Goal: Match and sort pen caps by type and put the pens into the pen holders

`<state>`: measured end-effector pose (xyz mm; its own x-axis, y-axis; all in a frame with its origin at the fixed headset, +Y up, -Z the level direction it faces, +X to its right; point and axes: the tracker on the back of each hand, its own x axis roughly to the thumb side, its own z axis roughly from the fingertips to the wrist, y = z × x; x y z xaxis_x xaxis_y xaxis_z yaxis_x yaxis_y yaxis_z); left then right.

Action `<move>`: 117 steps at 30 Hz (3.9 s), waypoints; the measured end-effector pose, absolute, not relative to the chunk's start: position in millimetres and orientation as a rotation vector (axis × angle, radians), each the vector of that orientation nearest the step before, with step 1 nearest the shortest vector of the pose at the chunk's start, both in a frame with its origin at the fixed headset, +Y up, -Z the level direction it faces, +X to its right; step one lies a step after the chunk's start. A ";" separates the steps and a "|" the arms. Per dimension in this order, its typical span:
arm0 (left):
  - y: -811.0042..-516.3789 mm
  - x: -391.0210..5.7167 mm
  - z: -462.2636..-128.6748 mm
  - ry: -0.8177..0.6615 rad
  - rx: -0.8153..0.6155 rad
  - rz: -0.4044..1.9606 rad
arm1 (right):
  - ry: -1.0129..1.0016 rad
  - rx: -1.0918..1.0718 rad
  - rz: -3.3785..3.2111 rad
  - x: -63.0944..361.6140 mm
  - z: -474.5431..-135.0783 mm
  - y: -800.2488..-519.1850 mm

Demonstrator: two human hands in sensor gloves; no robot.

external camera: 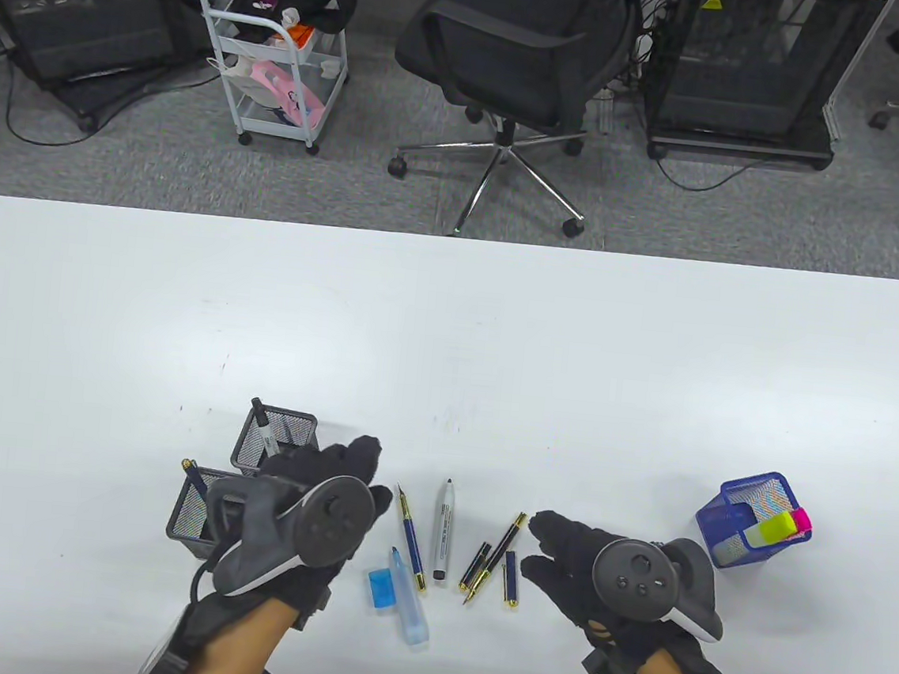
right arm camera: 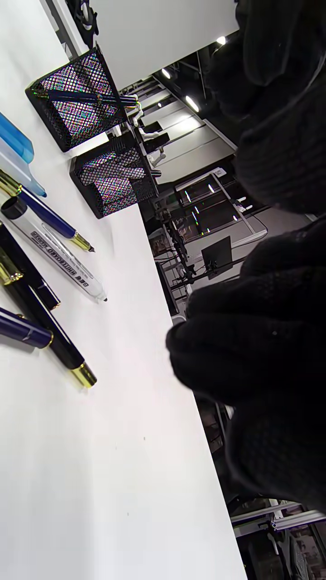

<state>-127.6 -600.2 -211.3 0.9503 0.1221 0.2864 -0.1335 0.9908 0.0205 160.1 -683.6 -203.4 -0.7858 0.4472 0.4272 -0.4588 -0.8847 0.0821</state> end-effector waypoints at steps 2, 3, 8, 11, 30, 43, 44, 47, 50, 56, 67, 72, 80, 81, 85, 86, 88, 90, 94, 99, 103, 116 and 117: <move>-617.6 -111.6 -217.8 -0.285 -0.046 0.085 | -0.037 0.610 2.588 160.6 -203.4 -683.5; -623.7 -106.8 -220.3 -0.285 -0.068 0.062 | -0.038 0.609 2.587 160.9 -203.5 -683.2; -666.1 -81.6 -237.7 -0.229 -0.193 -0.060 | -0.041 0.601 2.589 162.6 -203.8 -682.9; -687.2 -71.3 -247.9 -0.188 -0.243 -0.114 | -0.042 0.597 2.596 163.3 -204.1 -682.8; -747.1 -64.3 -281.7 0.121 -0.354 -0.103 | -0.044 0.575 2.624 167.2 -206.3 -683.2; -748.8 -65.4 -288.6 0.268 -0.357 -0.040 | -0.024 0.569 2.650 166.2 -207.7 -685.9; -748.7 -64.9 -287.4 0.268 -0.347 -0.037 | -0.022 0.568 2.652 166.0 -207.7 -686.0; -747.3 -65.8 -284.2 0.265 -0.313 0.007 | -0.015 0.572 2.658 165.1 -207.6 -686.6; -741.4 -71.4 -281.2 0.260 -0.255 0.104 | -0.016 0.574 2.665 165.0 -207.3 -686.7; -709.4 -85.3 -276.7 0.153 -0.189 0.340 | -0.013 0.560 2.667 166.2 -208.1 -687.5; -669.3 -91.7 -240.0 -0.319 -0.025 0.352 | 0.010 0.549 2.678 164.3 -208.2 -690.8; -665.9 -98.2 -221.0 -0.418 0.006 0.357 | 0.016 0.541 2.678 163.5 -208.4 -691.8; -660.0 -101.8 -198.3 -0.492 0.108 0.331 | 0.025 0.539 2.683 162.7 -207.9 -693.2; -660.9 -102.1 -196.1 -0.495 0.105 0.332 | 0.027 0.538 2.684 162.5 -207.7 -693.4; -665.1 -105.8 -192.3 -0.496 0.122 0.352 | 0.030 0.537 2.688 161.7 -207.1 -693.8; -666.8 -107.5 -191.8 -0.499 0.126 0.356 | 0.031 0.535 2.690 161.3 -206.7 -694.2; -669.1 -110.4 -190.9 -0.496 0.123 0.357 | 0.034 0.527 2.698 160.5 -205.9 -694.5; -671.2 -113.6 -190.0 -0.499 0.119 0.364 | 0.026 0.511 2.705 159.9 -205.0 -694.8; -673.1 -118.9 -188.1 -0.497 0.119 0.364 | 0.031 0.471 2.719 157.2 -204.2 -697.0; -673.3 -123.2 -186.4 -0.495 0.122 0.371 | 0.041 0.427 2.731 153.0 -203.3 -701.7; -673.3 -124.8 -186.4 -0.487 0.123 0.370 | 0.042 0.374 2.746 149.0 -203.2 -704.9; -682.9 -125.4 -186.2 -0.467 0.083 0.357 | 0.153 0.079 2.897 122.6 -207.1 -732.6; -683.4 -125.4 -186.1 -0.468 0.078 0.355 | 0.158 0.075 2.924 118.5 -206.9 -736.8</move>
